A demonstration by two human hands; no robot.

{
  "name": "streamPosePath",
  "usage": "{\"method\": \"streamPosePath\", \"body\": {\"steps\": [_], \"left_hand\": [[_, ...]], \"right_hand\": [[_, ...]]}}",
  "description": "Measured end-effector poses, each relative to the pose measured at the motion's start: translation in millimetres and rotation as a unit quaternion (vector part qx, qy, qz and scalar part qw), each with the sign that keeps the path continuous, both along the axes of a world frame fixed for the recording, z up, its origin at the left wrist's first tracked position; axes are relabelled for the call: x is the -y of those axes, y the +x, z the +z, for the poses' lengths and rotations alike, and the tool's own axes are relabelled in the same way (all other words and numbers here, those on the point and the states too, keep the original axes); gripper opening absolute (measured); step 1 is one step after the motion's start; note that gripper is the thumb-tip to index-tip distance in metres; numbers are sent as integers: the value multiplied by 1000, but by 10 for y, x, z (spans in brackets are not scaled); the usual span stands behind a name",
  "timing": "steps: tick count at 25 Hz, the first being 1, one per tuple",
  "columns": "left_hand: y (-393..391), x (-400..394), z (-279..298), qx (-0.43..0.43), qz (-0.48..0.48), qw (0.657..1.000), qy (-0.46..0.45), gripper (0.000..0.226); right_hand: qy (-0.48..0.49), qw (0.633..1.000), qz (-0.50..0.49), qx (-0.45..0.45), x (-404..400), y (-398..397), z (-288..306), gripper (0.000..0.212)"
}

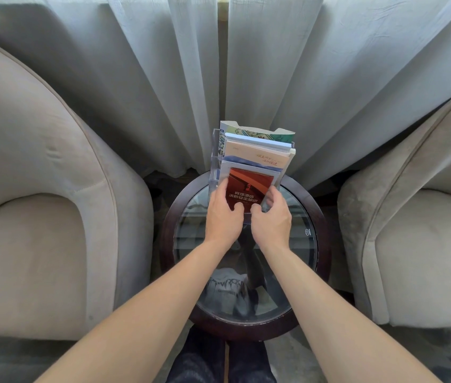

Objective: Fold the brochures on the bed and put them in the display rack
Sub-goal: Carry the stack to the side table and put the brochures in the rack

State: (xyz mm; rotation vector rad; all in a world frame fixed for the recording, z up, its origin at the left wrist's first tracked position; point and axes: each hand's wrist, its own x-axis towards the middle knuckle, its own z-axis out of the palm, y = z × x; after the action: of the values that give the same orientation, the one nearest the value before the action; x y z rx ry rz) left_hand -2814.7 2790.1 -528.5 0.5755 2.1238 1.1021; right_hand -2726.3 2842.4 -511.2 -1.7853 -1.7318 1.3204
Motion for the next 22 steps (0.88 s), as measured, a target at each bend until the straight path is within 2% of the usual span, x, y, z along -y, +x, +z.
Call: {"method": "streamPosePath", "body": {"steps": [10,22], "left_hand": [[-31,55,7,-20,23,999,-32,68],[-83,8,101,-11,34,999,-21,65]], "right_hand": [[6,999,-39,9,14,76,7,58],[-2,1000,-3,2,-22,46,70,58]]}}
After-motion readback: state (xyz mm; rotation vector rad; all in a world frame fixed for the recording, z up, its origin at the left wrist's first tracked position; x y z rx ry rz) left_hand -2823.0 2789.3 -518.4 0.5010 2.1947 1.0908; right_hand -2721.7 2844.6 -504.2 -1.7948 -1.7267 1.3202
